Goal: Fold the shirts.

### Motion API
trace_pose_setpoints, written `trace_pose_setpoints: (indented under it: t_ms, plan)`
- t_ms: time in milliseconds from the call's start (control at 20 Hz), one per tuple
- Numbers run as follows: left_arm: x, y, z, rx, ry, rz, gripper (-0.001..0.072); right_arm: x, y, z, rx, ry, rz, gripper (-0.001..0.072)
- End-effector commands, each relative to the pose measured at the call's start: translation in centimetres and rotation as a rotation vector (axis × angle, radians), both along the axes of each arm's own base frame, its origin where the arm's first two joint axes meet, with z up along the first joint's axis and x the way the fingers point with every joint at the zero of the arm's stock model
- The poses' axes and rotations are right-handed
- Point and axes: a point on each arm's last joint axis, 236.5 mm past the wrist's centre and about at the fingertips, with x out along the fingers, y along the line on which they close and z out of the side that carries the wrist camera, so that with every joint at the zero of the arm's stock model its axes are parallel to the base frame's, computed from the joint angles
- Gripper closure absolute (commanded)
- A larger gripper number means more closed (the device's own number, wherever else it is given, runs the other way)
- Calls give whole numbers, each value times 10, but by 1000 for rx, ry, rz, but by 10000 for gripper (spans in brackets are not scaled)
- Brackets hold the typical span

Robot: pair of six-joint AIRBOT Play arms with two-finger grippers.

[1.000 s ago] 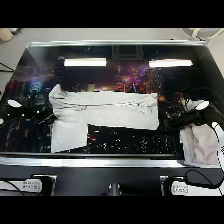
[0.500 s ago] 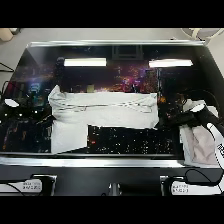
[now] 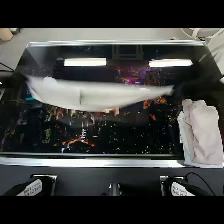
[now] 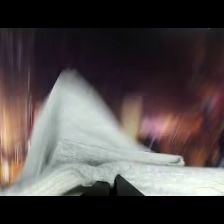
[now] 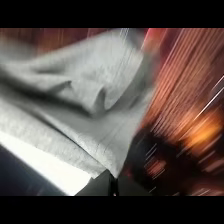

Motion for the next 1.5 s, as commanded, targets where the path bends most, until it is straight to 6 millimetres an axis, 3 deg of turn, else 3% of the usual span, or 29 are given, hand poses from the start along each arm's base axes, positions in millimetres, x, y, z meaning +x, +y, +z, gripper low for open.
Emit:
trace_pose_setpoints:
  t_ms: [0,50,100,200,300,400,600,800,900,950,1050,1150,1300,1450]
  plan:
    - [-90,-21,252,109,-626,81,687,-53,-23,262,-301,-639,-115,695]
    - [-129,-27,301,152,-769,112,687,-94,-27,324,-373,-795,-176,695]
    - [-169,-34,339,179,-886,137,687,-131,-27,367,-409,-914,-231,695]
    - [-222,-47,373,212,-1010,153,687,-191,-19,416,-431,-1081,-284,695]
    - [-246,-55,380,192,-1046,154,687,-219,-12,424,-439,-1120,-287,695]
    - [-255,-56,382,194,-1058,161,687,-227,-13,422,-456,-1110,-292,695]
    - [-255,-57,380,197,-1050,157,687,-224,-15,407,-469,-1046,-281,695]
    - [-245,-53,364,220,-977,156,687,-214,-22,388,-485,-964,-279,695]
    - [-231,-45,351,239,-913,168,687,-194,-26,366,-439,-864,-280,695]
    - [-221,-40,341,249,-869,171,687,-179,-28,346,-414,-779,-266,695]
    - [-189,-27,308,270,-725,169,687,-142,-28,295,-376,-586,-199,695]
    - [-146,-15,262,252,-545,139,686,-100,-32,234,-345,-366,-132,695]
    - [-75,1,166,206,-263,81,685,-51,-46,120,-294,19,-52,696]
    - [-13,-3,35,120,30,15,686,-3,-57,33,-238,225,-37,696]
